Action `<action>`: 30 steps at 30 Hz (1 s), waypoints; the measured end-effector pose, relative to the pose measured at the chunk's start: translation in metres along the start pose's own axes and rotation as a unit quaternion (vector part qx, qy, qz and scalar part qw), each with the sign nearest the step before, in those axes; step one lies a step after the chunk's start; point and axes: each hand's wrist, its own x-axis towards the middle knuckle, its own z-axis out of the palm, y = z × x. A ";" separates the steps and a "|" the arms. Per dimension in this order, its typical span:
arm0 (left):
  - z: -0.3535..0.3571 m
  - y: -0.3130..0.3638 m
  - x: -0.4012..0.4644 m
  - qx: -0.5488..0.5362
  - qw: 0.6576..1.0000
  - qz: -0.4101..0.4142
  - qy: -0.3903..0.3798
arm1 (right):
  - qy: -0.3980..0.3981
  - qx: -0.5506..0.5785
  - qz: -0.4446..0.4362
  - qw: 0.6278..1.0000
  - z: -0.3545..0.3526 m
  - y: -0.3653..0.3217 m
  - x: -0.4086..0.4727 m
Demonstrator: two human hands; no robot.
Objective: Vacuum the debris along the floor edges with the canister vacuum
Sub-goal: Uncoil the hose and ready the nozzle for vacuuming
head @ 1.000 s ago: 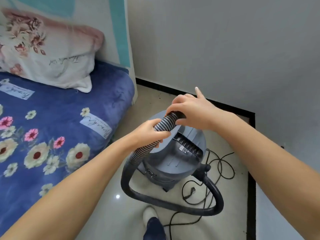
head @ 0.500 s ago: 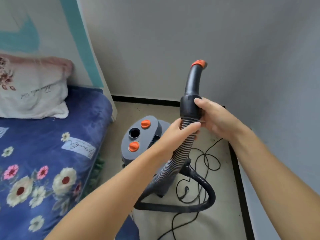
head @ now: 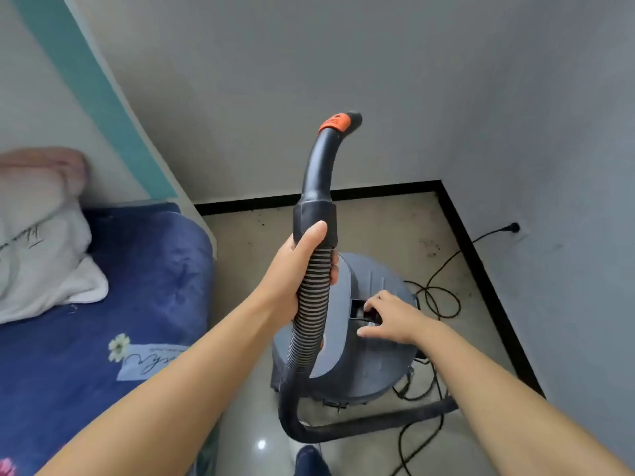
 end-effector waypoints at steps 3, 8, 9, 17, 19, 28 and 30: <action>-0.008 -0.009 -0.005 0.024 0.999 -0.014 -0.029 | 0.102 -0.067 0.018 0.992 0.015 -0.004 0.012; -0.017 -0.012 -0.024 0.002 0.999 -0.007 -0.039 | 0.171 -0.221 0.053 0.959 0.038 -0.014 0.022; -0.016 -0.012 -0.030 -0.016 0.999 -0.002 -0.041 | 0.164 -0.226 0.060 0.958 0.041 -0.014 0.020; 0.033 -0.026 -0.093 -0.128 0.989 -0.044 -0.053 | 0.114 -0.094 0.177 0.973 0.099 -0.009 -0.055; 0.047 -0.033 -0.105 -0.118 0.990 -0.060 -0.058 | 0.110 -0.059 0.203 0.971 0.121 -0.004 -0.079; 0.109 -0.074 -0.145 -0.067 0.982 -0.126 -0.125 | 0.106 0.064 0.265 0.956 0.173 0.010 -0.151; 0.124 -0.083 -0.154 -0.065 0.978 -0.133 -0.147 | 0.102 0.116 0.290 0.945 0.173 0.005 -0.167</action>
